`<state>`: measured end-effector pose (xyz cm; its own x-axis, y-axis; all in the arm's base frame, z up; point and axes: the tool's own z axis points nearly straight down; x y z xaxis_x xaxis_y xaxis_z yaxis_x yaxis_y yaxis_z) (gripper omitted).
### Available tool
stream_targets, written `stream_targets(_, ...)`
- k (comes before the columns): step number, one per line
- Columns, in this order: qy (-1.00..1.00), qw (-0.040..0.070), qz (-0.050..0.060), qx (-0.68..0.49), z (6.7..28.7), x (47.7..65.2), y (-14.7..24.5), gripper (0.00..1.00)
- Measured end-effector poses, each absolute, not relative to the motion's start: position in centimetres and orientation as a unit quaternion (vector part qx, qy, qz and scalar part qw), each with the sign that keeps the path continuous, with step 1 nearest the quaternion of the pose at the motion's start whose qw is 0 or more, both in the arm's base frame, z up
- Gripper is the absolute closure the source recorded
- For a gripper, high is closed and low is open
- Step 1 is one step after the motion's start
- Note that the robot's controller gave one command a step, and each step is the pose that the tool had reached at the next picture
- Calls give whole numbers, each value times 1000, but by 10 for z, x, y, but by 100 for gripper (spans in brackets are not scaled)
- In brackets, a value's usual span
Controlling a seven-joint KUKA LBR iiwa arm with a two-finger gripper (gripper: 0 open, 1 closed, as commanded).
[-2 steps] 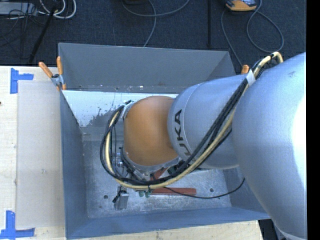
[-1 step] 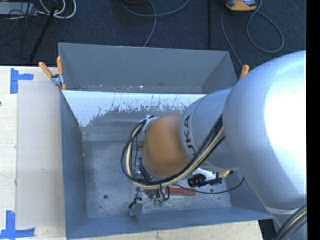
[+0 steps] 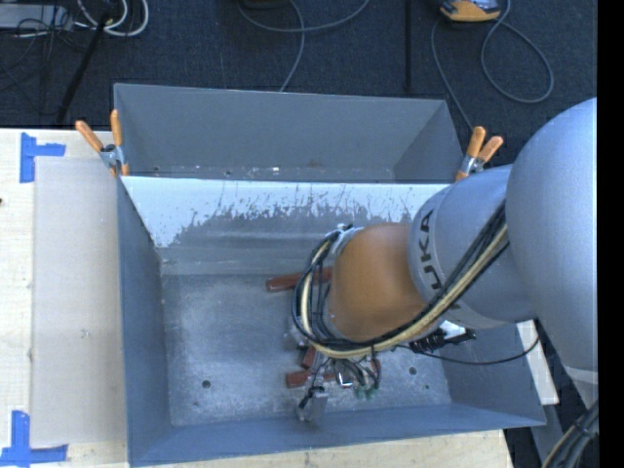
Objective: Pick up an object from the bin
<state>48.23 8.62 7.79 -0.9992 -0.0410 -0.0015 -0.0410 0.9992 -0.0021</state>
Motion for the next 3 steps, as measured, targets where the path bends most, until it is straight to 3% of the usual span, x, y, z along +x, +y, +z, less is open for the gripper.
stream_targets(1, 1000, -1, 0, -20, 77, 481, 88, 100)
stream_targets(2, 1000, 1, -1, -13, 110, 479, 59, 100)
stream_targets(3, 1000, 4, 1, -24, 168, 508, 88, 100)
